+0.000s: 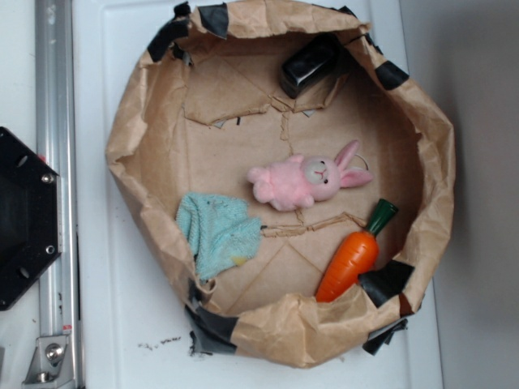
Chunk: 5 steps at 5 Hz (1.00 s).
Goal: Grab the black box.
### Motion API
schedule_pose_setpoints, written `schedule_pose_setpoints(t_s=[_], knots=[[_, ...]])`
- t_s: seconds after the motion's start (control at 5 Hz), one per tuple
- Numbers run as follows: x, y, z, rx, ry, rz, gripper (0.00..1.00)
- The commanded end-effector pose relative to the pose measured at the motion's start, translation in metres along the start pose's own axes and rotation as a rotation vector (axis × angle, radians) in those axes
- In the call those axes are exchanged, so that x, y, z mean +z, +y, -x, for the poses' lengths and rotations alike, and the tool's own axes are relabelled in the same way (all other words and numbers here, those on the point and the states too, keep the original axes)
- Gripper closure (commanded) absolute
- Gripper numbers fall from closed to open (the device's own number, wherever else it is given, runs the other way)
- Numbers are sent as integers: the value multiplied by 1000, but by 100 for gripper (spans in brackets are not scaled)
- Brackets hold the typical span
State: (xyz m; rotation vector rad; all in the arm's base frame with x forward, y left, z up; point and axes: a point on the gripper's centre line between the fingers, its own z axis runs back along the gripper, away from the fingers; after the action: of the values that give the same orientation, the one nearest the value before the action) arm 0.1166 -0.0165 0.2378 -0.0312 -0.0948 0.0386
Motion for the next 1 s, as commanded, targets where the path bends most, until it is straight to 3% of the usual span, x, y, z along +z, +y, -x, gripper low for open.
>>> schedule_pose_setpoints(t_s=[0.0, 0.6, 0.8], knots=[[0, 0, 0, 0, 0, 0, 0], [-39, -14, -103, 121, 39, -38, 0], [-67, -7, -125, 216, 29, 9, 0]])
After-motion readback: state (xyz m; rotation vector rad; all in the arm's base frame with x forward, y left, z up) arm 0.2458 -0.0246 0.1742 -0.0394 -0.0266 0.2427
